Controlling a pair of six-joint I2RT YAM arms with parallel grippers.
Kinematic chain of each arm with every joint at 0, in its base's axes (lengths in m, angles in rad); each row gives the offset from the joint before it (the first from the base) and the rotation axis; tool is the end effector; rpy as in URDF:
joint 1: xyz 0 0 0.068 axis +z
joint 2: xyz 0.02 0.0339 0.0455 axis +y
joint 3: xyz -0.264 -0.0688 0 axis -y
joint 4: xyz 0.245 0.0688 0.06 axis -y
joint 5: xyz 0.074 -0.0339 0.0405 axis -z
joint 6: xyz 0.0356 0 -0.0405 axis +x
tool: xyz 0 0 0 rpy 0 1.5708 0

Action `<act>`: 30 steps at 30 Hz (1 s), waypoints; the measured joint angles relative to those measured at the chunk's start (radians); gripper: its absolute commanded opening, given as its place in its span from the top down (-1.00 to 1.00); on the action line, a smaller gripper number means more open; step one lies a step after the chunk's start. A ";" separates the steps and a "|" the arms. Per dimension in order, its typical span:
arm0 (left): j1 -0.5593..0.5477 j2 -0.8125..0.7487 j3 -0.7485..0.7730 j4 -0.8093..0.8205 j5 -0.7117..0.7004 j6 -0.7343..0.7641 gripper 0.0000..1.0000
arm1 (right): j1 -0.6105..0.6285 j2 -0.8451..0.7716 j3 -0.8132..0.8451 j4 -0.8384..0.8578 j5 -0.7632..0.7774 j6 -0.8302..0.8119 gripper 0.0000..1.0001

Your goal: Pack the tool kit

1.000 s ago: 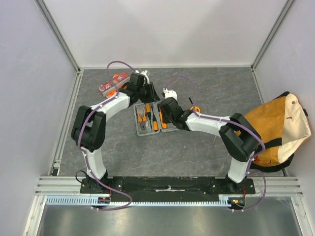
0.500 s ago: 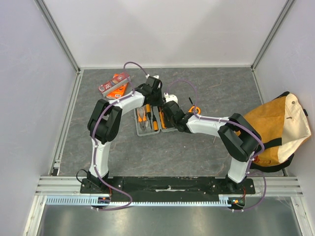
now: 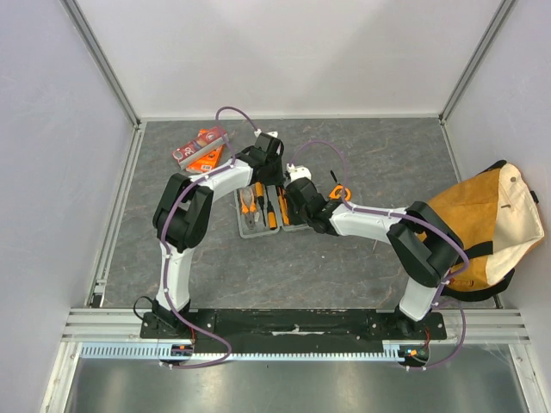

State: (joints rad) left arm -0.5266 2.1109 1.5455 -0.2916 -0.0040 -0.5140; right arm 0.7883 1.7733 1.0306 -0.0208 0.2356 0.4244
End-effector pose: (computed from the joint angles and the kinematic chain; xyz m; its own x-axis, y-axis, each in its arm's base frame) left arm 0.4034 -0.2344 0.1765 -0.8150 -0.0949 -0.5716 0.1144 0.9407 -0.3193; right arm 0.2686 0.2584 0.1755 -0.6793 -0.1153 -0.7248 -0.3193 0.9356 0.1504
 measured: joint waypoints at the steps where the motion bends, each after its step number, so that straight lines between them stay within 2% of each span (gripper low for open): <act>1: -0.002 -0.002 0.000 -0.004 -0.006 0.004 0.64 | 0.000 -0.003 0.000 0.000 -0.004 -0.003 0.52; 14: -0.012 -0.008 0.036 -0.104 -0.067 0.025 0.67 | 0.001 -0.007 0.000 0.007 -0.055 -0.029 0.58; 20: -0.013 0.024 0.074 -0.130 -0.067 0.029 0.82 | 0.006 0.021 0.003 0.015 -0.062 -0.037 0.60; 30: -0.022 0.060 0.132 -0.171 -0.069 0.032 0.94 | 0.011 0.048 0.019 0.036 -0.054 -0.051 0.63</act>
State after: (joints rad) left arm -0.5484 2.1708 1.6775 -0.4629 -0.0727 -0.4824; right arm 0.7998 1.8210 1.0492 0.0151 0.1818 0.3733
